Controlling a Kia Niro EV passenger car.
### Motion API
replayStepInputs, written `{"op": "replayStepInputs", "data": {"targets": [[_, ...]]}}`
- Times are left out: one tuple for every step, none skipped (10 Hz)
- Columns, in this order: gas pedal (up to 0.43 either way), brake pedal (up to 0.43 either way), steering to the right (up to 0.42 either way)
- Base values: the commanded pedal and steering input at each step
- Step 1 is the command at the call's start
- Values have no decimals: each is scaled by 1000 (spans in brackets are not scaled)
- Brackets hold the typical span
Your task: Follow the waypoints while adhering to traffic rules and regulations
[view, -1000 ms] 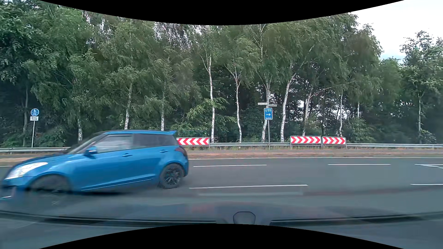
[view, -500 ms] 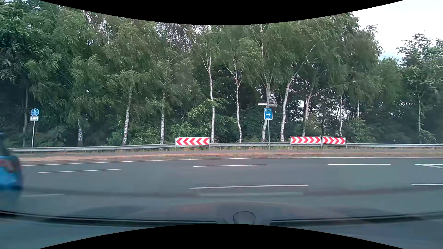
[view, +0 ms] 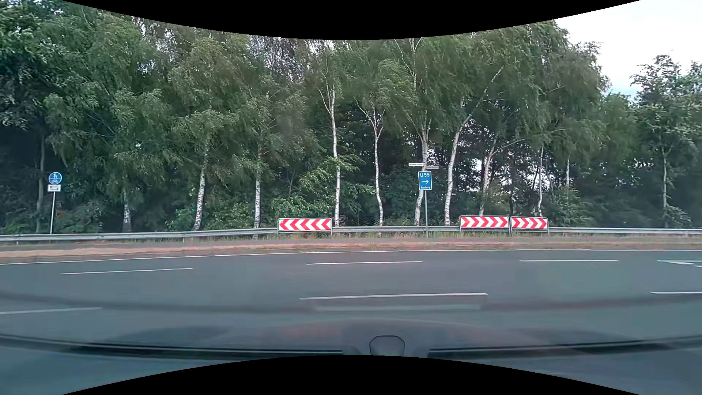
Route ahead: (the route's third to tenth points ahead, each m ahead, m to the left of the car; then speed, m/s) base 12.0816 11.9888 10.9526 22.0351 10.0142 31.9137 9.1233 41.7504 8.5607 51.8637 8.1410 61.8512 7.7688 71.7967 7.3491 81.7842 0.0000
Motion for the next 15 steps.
{"op": "replayStepInputs", "data": {"targets": [[0,262,-286],[0,262,-286],[0,262,-286],[0,262,-286],[0,262,-286],[0,262,-286],[0,262,-286],[0,262,-286],[0,262,-286],[0,262,-286],[0,262,-286],[0,262,-286],[0,262,-286],[0,262,-286],[0,262,-286]]}}
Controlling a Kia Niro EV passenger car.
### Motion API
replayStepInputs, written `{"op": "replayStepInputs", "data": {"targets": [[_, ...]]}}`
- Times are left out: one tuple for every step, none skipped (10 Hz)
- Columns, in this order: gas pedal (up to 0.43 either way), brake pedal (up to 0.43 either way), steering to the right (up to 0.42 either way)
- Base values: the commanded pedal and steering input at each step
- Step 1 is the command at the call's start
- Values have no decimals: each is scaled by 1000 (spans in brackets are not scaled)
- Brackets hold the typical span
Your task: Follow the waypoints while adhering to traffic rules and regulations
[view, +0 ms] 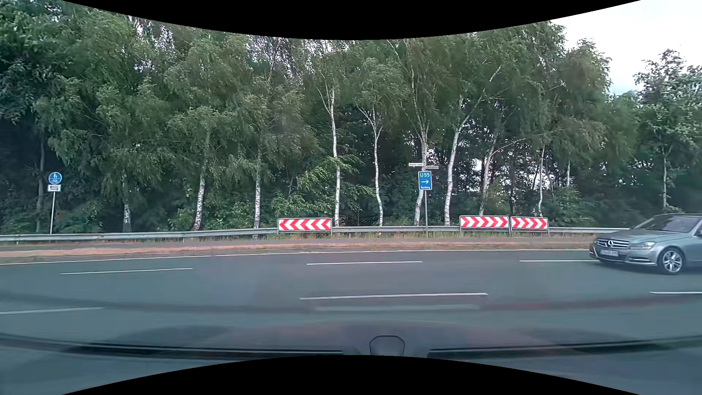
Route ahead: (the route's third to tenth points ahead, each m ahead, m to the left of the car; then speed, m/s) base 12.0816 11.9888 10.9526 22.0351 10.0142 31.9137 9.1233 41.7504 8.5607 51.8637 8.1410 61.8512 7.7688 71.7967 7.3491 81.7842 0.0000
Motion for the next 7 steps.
{"op": "replayStepInputs", "data": {"targets": [[0,262,-286],[0,262,-286],[0,262,-286],[0,262,-286],[0,262,-286],[0,262,-286],[0,262,-286]]}}
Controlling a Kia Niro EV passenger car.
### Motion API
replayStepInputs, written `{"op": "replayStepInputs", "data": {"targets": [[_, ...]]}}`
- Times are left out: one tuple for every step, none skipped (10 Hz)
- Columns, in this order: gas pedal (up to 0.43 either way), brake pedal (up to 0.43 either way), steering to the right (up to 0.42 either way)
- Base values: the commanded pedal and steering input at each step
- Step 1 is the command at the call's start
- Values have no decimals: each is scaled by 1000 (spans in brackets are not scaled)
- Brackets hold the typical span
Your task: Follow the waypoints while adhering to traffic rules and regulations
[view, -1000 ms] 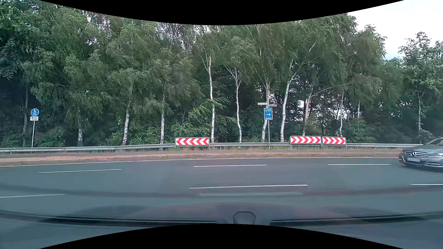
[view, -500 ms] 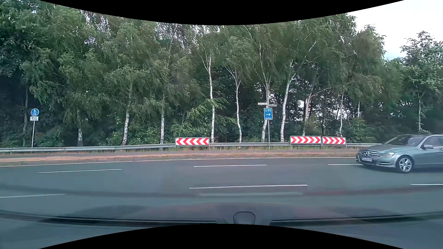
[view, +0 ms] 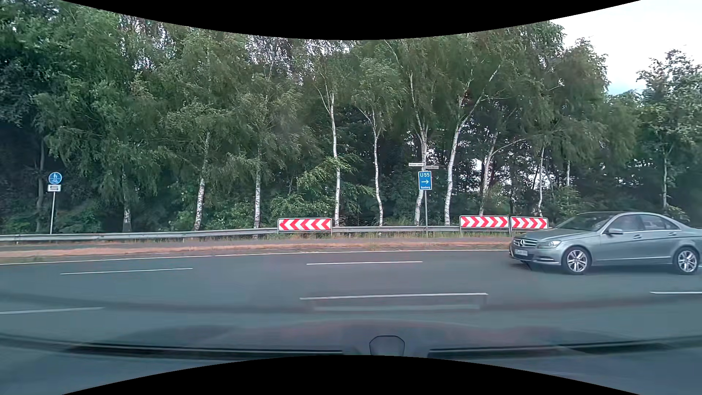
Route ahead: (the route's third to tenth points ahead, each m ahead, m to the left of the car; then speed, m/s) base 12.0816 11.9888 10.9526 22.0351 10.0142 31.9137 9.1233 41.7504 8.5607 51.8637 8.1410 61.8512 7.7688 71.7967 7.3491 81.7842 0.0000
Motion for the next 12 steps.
{"op": "replayStepInputs", "data": {"targets": [[0,262,-286],[0,262,-286],[0,262,-286],[0,262,-286],[0,262,-286],[0,262,-286],[0,262,-286],[0,262,-286],[0,262,-286],[0,262,-286],[0,262,-286],[0,262,-286]]}}
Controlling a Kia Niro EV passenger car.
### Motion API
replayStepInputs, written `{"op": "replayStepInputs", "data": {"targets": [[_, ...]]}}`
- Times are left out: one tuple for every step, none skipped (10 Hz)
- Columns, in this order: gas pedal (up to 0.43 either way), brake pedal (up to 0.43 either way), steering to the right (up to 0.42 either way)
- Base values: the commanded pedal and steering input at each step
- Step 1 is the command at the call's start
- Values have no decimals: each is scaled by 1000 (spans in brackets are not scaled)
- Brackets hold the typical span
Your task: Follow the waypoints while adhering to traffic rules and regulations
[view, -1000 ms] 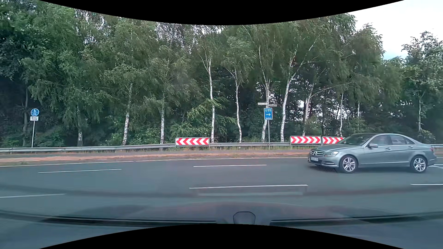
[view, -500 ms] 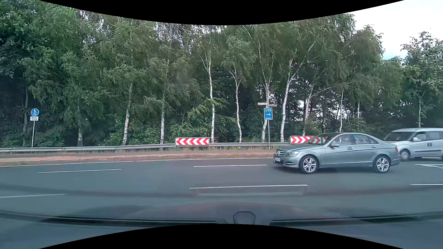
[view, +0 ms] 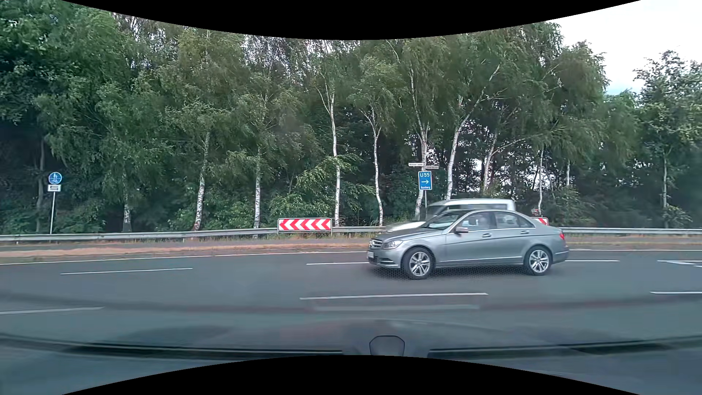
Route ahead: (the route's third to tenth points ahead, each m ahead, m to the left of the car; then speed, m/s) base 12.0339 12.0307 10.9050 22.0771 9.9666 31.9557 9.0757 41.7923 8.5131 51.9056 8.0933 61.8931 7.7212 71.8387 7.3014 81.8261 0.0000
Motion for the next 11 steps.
{"op": "replayStepInputs", "data": {"targets": [[0,262,-286],[0,262,-286],[0,262,-286],[0,262,-286],[0,262,-286],[0,262,-286],[0,262,-286],[0,262,-286],[0,262,-286],[0,262,-286],[0,262,-286]]}}
